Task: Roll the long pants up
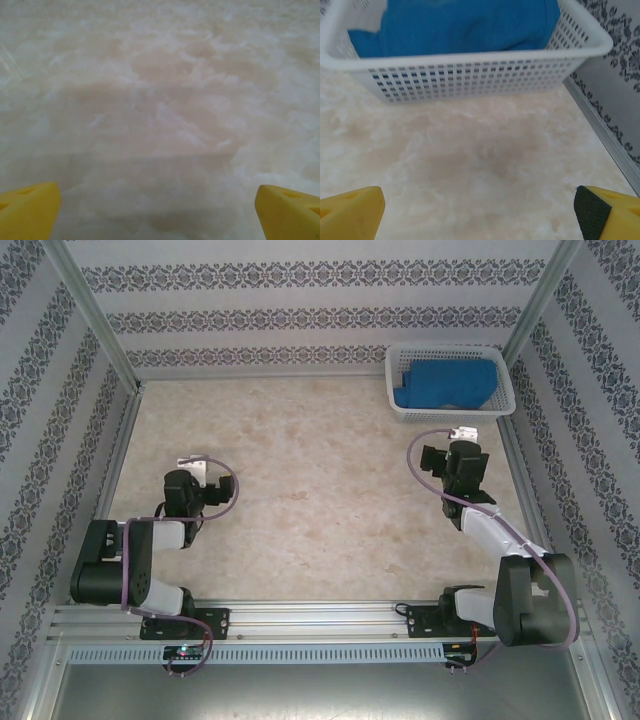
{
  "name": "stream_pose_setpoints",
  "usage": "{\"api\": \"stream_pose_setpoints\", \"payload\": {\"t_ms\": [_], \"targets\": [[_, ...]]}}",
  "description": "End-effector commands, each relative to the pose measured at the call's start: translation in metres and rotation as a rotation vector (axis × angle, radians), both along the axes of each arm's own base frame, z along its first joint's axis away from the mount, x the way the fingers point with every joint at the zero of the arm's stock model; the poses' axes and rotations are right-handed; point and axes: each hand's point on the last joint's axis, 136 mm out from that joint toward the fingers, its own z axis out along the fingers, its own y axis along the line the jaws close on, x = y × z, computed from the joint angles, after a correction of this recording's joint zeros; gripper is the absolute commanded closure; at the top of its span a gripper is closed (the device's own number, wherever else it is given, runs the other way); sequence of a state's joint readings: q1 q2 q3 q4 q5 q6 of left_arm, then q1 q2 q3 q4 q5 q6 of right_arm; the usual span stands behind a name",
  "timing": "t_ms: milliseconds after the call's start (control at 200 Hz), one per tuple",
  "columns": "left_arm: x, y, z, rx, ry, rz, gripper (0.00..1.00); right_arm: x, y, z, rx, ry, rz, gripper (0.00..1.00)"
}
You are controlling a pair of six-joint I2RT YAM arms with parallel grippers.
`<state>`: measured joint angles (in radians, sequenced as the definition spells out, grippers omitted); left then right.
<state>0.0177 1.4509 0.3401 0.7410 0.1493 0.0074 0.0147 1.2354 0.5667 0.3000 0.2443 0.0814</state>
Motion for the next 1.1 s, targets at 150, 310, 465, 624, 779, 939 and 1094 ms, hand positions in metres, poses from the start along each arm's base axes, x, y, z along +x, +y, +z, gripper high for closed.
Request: {"api": "stream_pose_setpoints", "payload": {"t_ms": [150,310,465,624,779,939,1094], "targets": [[0.018,0.005,0.008,0.054,-0.081,0.051,0.00,0.015,0.011,-0.006,0.066,-0.069,0.099,0.02],[0.021,-0.004,0.011,0.053,-0.109,-0.007,0.00,0.014,0.021,-0.034,0.079,-0.117,0.158,0.02],[0.022,-0.003,0.011,0.051,-0.100,-0.005,0.00,0.018,0.036,-0.045,0.051,-0.155,0.226,0.02],[0.027,0.011,0.007,0.051,-0.050,0.084,0.00,0.018,0.041,-0.047,0.051,-0.126,0.255,0.02],[0.027,0.013,0.007,0.046,-0.046,0.087,0.00,0.018,0.041,-0.047,0.050,-0.127,0.255,0.02],[0.028,0.013,0.008,0.047,-0.051,0.087,0.00,0.018,0.041,-0.047,0.049,-0.128,0.256,0.02],[0.027,0.009,0.009,0.031,-0.061,0.056,0.00,0.017,0.043,-0.047,0.036,-0.129,0.257,0.02]]}}
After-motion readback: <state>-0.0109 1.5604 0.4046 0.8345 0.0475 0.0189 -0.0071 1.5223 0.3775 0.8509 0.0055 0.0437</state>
